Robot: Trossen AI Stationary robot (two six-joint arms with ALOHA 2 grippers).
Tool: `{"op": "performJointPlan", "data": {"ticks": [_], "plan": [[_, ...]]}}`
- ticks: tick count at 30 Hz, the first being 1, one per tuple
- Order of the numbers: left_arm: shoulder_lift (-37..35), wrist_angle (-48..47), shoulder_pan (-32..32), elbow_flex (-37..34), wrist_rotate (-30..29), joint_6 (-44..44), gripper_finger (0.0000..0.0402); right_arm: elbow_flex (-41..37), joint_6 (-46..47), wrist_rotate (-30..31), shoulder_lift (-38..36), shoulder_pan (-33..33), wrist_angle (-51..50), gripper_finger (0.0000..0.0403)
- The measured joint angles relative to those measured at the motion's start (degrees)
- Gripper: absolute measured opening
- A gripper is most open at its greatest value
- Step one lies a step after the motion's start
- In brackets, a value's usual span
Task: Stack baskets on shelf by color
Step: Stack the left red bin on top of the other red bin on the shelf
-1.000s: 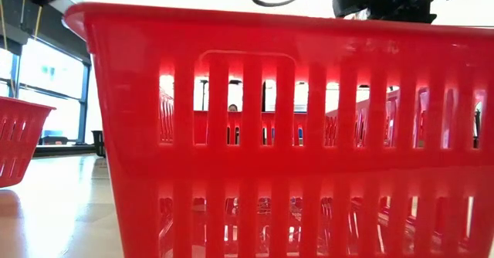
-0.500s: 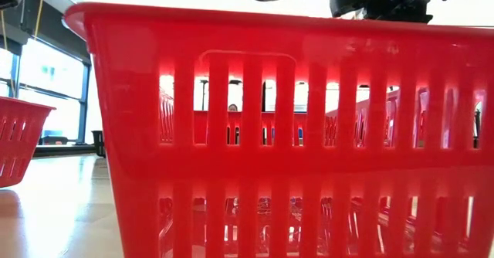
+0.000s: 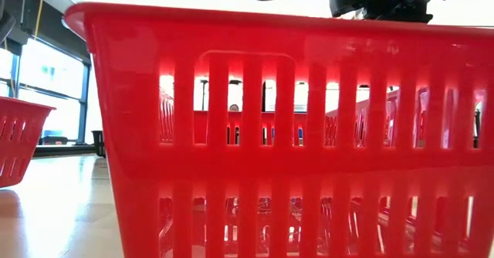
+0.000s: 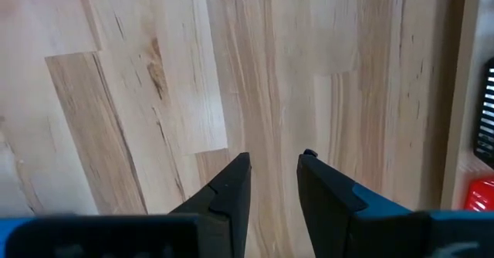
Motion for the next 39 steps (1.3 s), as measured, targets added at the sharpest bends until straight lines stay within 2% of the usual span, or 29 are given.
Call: {"op": "performJointPlan", "data": {"ticks": [5, 9, 12, 17, 21, 31, 39], "plan": [[0.1, 0.1, 0.4, 0.0, -1.4, -0.7, 0.0089, 0.0, -3.0, -3.7, 0.0, 1.1, 3.8, 0.0094], [-1.0, 0.2, 1.4, 0.0, -3.3, -0.8, 0.0033, 0.0, -6.6, -8.2, 0.0, 3.8, 13.1, 0.0094], [-1.2, 0.0, 2.5, 0.2, -5.0, -0.8, 0.0006, 0.0, -8.6, -8.6, 0.0, 5.6, 20.9, 0.0094], [-1.2, -0.8, 4.7, 2.4, -5.5, 1.4, 0.0008, 0.0, -9.8, -8.7, 0.0, 7.6, 34.4, 0.0094], [-1.2, -1.8, 6.1, 5.4, -7.4, 4.0, 0.0004, 0.0, -10.2, -8.7, 0.0, 8.8, 41.5, 0.0094], [-1.2, -14.9, 8.7, 17.5, -13.5, 9.9, 0.0003, 0.0, -13.9, -6.7, 0.0, 10.8, 49.9, 0.0097], [-1.3, -24.8, 13.6, 25.5, -20.2, 15.8, 0.0003, 0.0, -17.3, -5.5, 0.0, 10.7, 55.3, 0.0149]]}}
